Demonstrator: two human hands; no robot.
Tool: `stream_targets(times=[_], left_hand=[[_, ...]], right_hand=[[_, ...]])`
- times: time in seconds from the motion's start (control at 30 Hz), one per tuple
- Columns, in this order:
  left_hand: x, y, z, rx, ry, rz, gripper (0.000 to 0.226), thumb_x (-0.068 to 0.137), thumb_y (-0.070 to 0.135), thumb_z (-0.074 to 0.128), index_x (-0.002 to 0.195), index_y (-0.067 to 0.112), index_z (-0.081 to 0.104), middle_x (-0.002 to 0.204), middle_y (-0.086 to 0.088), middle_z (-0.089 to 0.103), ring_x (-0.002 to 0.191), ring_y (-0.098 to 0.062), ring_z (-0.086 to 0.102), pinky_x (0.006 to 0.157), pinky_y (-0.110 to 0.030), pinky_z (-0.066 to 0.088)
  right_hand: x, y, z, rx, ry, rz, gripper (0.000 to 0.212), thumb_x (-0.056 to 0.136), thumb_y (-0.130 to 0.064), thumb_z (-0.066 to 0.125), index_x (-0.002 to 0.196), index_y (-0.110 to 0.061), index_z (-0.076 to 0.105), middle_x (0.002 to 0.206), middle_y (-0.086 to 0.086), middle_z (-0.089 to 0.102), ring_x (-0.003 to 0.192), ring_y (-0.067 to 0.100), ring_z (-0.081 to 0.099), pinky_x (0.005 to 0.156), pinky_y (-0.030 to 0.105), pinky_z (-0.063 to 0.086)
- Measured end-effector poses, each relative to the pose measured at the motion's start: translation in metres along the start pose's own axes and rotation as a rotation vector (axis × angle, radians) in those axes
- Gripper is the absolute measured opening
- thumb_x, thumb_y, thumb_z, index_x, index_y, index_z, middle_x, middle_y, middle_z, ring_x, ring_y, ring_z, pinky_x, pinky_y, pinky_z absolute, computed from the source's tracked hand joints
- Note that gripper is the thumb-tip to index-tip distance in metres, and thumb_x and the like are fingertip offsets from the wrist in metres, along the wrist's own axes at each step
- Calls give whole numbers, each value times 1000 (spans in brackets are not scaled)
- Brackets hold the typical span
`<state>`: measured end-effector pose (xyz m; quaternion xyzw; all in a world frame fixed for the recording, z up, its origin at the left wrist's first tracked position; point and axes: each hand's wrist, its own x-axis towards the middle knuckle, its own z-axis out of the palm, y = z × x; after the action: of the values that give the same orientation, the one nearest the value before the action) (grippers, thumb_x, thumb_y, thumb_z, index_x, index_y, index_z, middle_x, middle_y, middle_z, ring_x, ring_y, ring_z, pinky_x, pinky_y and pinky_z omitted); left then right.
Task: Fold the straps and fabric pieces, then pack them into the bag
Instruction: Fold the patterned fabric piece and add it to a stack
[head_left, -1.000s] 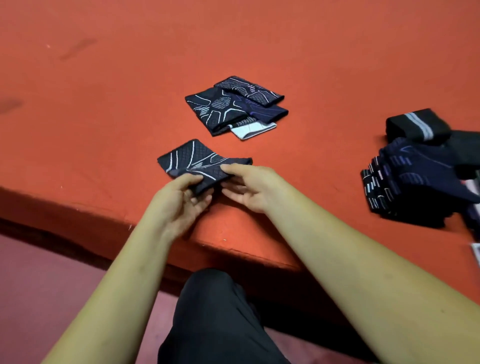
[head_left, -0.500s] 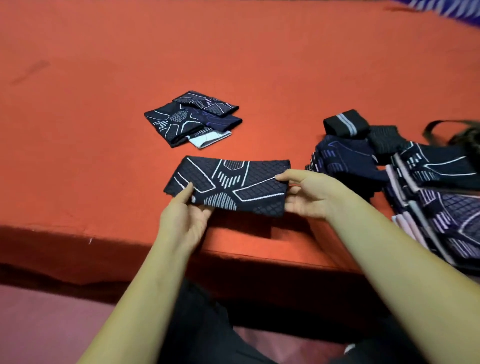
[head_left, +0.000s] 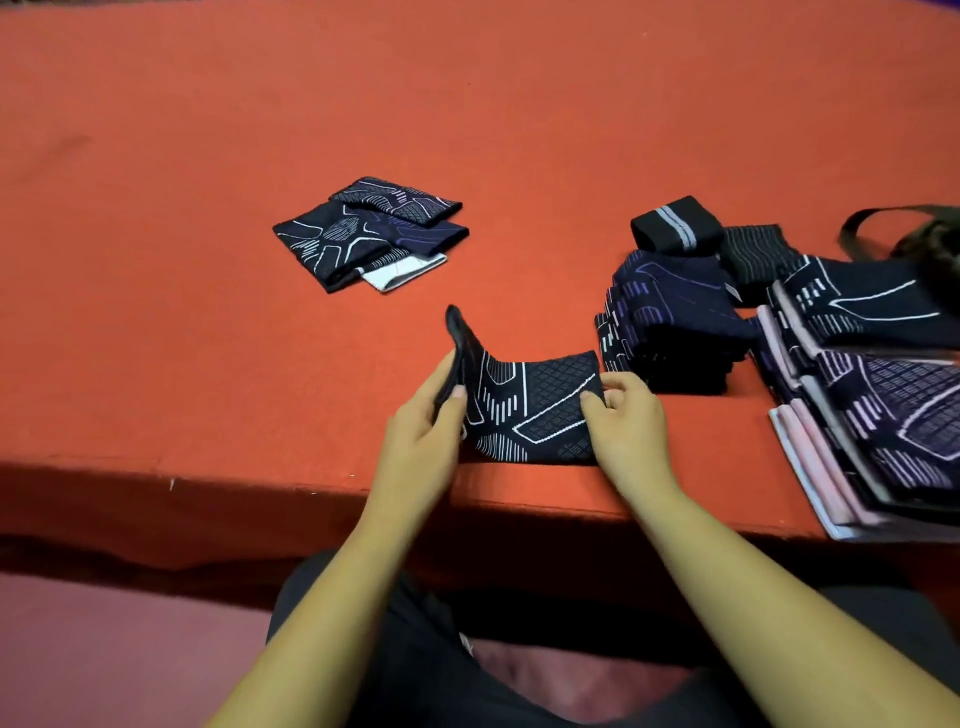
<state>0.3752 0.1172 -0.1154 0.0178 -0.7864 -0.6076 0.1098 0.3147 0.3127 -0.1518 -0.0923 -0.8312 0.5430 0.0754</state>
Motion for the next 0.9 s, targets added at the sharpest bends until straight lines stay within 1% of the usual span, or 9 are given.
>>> stream_targets(times=[0.1, 0.2, 0.23, 0.3, 0.4, 0.5, 0.63, 0.77, 0.9], left_hand=[[4, 11, 16, 124, -159, 90, 48, 97, 30, 53, 145, 34, 47, 141, 23, 51, 131, 11, 43, 113, -18, 31], [10, 8, 30, 336, -406, 187, 60, 93, 42, 59, 149, 30, 41, 150, 17, 39, 141, 6, 31, 118, -21, 22], [13, 4, 33, 411, -419, 210, 61, 93, 46, 57, 149, 29, 40, 152, 17, 36, 145, 3, 25, 121, -26, 17], [16, -4, 36, 467, -375, 206, 60, 93, 49, 50, 148, 26, 41, 155, 12, 35, 147, -1, 20, 124, -35, 13], [15, -22, 41, 504, -369, 189, 61, 96, 50, 48, 147, 18, 44, 157, 4, 34, 149, -5, 16, 123, -40, 17], [13, -33, 46, 567, -349, 226, 70, 91, 60, 35, 147, 19, 44, 159, 6, 30, 151, -6, 11, 124, -31, 12], [15, -30, 47, 504, -299, 154, 69, 92, 61, 36, 150, 24, 40, 160, 15, 24, 149, 4, 5, 119, -21, 11], [16, -30, 47, 444, -247, 93, 66, 92, 57, 42, 150, 24, 38, 159, 15, 28, 147, 4, 17, 119, -24, 18], [16, -16, 51, 39, -78, -49, 52, 97, 40, 56, 143, 23, 40, 135, 14, 56, 123, 4, 53, 108, -28, 40]], right_hand=[[-7, 0, -4, 72, -2, -67, 31, 87, -10, 60, 113, -28, 58, 76, 4, 70, 66, 19, 65, 62, 32, 50], [-4, -2, -9, 67, -55, -80, 19, 88, -7, 58, 98, -20, 67, 74, 5, 71, 66, 18, 64, 65, 32, 50], [-1, -2, -10, 55, -62, -71, 14, 90, -10, 56, 90, -15, 69, 75, 6, 72, 68, 18, 63, 68, 33, 49], [2, -3, -12, 83, -73, -34, 30, 94, -26, 52, 76, -7, 67, 75, 8, 71, 70, 15, 58, 72, 37, 47], [2, -5, -12, 60, -93, -57, 39, 93, -39, 59, 68, -8, 60, 59, -4, 55, 59, 9, 47, 64, 36, 41], [2, -1, -11, 5, -88, -82, 23, 90, -25, 67, 71, -15, 58, 55, -8, 47, 53, 5, 40, 59, 29, 34], [-2, -1, -11, -10, -71, -84, 24, 96, -25, 57, 74, -18, 50, 55, -7, 44, 51, 9, 38, 57, 31, 30], [-15, -13, -15, -23, -70, -176, 15, 98, -21, 54, 84, -16, 50, 58, -7, 43, 51, 6, 37, 55, 31, 31], [-26, -44, -24, 111, -152, -284, 10, 95, -21, 57, 88, -14, 56, 64, 2, 58, 56, 14, 54, 58, 38, 47]])
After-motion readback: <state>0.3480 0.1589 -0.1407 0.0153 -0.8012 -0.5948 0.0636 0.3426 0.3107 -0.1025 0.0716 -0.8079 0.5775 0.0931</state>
